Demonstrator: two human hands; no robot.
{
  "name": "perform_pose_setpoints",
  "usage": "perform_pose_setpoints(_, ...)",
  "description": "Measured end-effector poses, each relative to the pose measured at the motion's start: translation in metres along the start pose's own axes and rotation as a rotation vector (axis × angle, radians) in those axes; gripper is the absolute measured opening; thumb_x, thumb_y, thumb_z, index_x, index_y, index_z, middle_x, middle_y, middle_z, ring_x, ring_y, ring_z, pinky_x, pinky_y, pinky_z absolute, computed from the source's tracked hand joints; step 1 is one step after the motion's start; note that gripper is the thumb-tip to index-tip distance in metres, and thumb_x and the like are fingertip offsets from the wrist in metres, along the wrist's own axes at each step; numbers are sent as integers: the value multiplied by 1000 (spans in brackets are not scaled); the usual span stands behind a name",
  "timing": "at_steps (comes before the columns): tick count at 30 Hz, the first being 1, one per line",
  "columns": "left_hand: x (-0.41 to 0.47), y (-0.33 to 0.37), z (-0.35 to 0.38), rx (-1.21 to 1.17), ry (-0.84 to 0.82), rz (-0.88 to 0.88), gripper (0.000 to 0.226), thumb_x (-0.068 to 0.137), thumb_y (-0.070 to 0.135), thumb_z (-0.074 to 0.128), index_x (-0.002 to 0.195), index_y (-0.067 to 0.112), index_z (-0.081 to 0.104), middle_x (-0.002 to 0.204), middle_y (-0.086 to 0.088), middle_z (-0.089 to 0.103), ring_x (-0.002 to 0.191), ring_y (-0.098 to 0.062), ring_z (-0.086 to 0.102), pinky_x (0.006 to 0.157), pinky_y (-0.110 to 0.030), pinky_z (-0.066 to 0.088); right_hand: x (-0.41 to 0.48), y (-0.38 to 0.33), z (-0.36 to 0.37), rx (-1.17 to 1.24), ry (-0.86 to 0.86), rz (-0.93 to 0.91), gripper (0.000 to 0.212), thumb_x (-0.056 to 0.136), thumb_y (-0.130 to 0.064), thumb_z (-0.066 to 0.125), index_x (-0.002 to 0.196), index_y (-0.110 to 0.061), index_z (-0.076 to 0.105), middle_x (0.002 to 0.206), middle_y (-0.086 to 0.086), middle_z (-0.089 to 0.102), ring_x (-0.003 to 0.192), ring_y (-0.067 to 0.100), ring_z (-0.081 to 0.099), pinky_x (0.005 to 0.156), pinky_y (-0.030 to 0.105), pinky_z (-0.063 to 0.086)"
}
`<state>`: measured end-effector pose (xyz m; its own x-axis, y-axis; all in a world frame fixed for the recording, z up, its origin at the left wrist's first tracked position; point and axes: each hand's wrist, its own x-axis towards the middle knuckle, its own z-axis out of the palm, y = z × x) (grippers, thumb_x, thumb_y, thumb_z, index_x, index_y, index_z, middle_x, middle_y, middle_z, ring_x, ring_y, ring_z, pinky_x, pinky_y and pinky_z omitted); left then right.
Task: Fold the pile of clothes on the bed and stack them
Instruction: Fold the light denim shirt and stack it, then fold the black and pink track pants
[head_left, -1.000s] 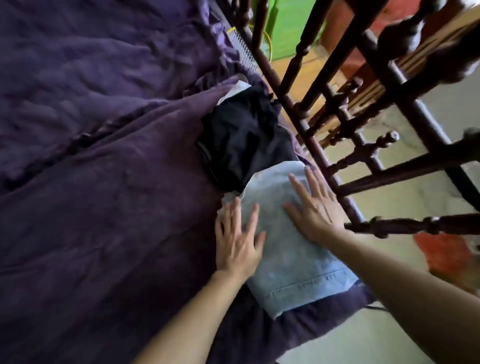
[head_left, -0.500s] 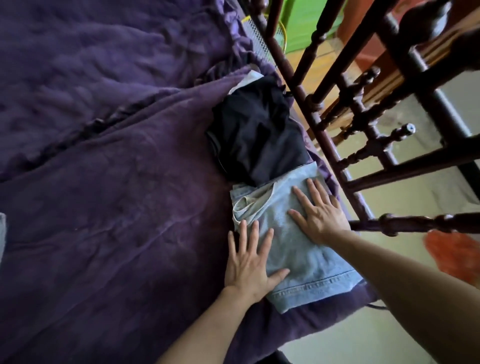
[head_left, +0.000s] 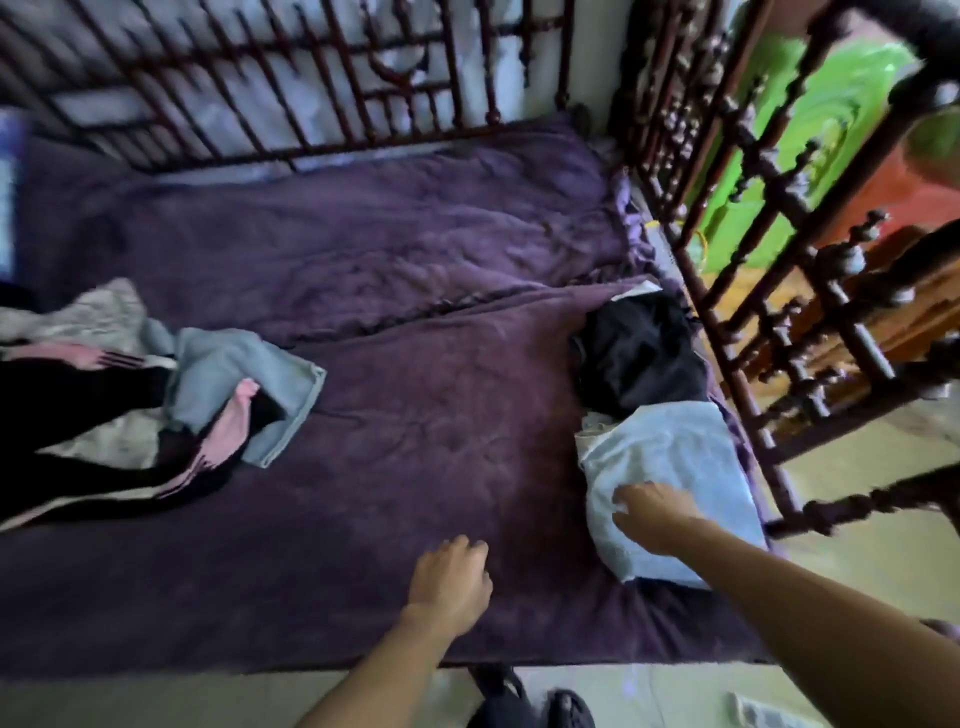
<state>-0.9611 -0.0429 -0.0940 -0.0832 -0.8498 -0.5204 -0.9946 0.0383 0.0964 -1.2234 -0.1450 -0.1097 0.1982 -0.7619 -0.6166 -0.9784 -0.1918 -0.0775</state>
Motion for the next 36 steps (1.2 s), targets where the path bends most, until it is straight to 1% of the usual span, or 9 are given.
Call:
perform_pose_setpoints(4,-53,-73,-15,-57,91,-127,27,94,32,41,113,18,53,117,-5,58,108,-27,57,85,-37,45,-2,-94,-24,-10,40,-155,29,90,-41,47,112,-26,60,117,5,64,107,27,61,81,31,47)
perform_pose_setpoints(9,-111,-172,-18,-102,176,-295,30,95,33,41,119,17,53,117,-4,58,104,-25,59,84,-35,47,5,-215,-45,-101,23,-312,33,91,-34,48,117,-19,59,123,8,62,112,30,59,87,36,49)
perform_pose_setpoints(14,-164,-283,-5,-142,190,-417,27,93,34,42,112,18,53,114,-3,59,105,-24,60,86,-36,47,16,-345,-55,-156,52,-430,30,90,-37,49,118,-32,60,125,3,62,114,29,59,89,36,47)
perform_pose_setpoints(17,-193,-363,7,-185,220,-466,27,92,35,43,111,21,55,113,-1,61,106,-23,60,85,-33,46,27,-426,-47,-158,31,-442,32,92,-42,48,119,-32,60,129,1,59,117,27,57,93,35,46)
perform_pose_setpoints(20,-222,-436,13,-210,219,-508,23,90,34,44,104,20,56,111,-1,62,106,-24,60,85,-32,46,34,-504,-35,-187,0,-472,36,95,-43,45,125,-27,56,135,3,55,123,28,53,98,37,44)
perform_pose_setpoints(25,-253,-544,7,-254,228,-586,20,88,29,45,100,18,58,110,-3,64,105,-24,60,88,-35,45,39,-627,-26,-181,-44,-557,35,97,-43,41,124,-28,55,136,2,53,125,27,50,98,36,42)
perform_pose_setpoints(29,-257,-611,6,-294,221,-617,26,91,32,45,110,19,58,116,-3,61,110,-23,58,92,-32,43,55,-710,-32,-149,-24,-614,31,92,-42,47,117,-27,59,126,2,60,115,26,57,90,34,46)
perform_pose_setpoints(31,-255,-644,7,-317,215,-640,29,92,32,45,115,20,57,119,-3,60,112,-22,57,93,-31,42,72,-749,-35,-144,-22,-623,33,91,-43,50,119,-29,59,124,2,60,112,27,58,87,34,47)
perform_pose_setpoints(36,-244,-740,5,-378,178,-695,31,94,33,44,120,21,55,123,-1,58,114,-20,55,93,-30,42,147,-856,-43,-122,-46,-611,33,88,-41,52,116,-27,60,123,5,61,115,27,56,91,35,46)
